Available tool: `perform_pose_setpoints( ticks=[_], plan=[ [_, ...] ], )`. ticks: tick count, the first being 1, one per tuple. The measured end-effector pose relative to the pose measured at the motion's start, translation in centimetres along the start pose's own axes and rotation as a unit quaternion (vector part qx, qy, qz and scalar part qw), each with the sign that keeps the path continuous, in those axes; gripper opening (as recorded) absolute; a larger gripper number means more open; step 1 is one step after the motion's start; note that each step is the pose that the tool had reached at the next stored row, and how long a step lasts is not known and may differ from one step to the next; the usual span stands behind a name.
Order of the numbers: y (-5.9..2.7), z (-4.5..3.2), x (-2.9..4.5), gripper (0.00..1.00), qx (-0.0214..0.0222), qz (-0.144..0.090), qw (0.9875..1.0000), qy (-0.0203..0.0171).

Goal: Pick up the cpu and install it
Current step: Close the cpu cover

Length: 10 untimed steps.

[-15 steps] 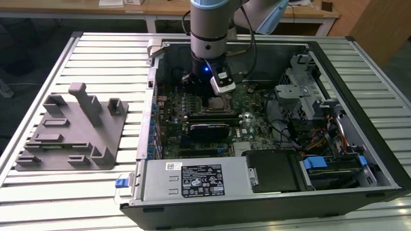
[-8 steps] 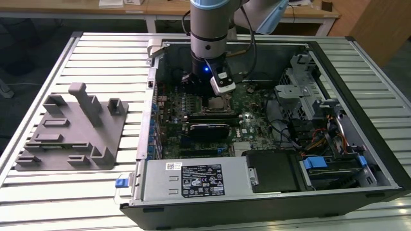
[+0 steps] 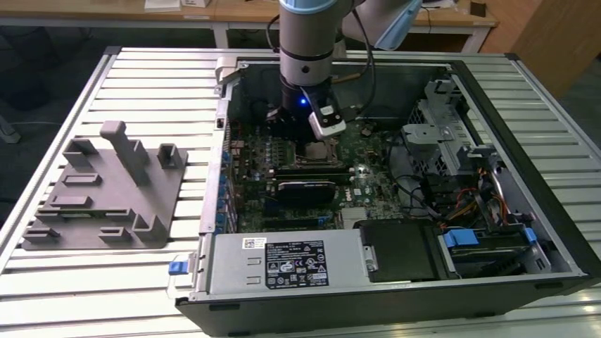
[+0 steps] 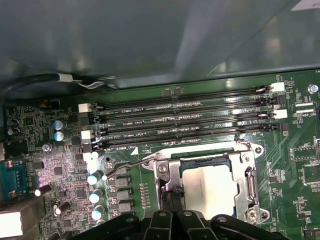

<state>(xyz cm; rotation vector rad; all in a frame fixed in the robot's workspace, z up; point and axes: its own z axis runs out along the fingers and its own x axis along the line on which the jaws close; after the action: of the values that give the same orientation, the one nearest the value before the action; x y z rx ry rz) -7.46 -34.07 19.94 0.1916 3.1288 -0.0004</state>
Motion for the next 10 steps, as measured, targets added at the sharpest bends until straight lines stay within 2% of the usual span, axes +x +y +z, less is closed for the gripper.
perform_pose_setpoints(
  ticks=[10],
  plan=[
    [0.0, 0.14, 0.0, 0.11, -0.0001, -0.011, 0.9999, 0.0]
  ],
)
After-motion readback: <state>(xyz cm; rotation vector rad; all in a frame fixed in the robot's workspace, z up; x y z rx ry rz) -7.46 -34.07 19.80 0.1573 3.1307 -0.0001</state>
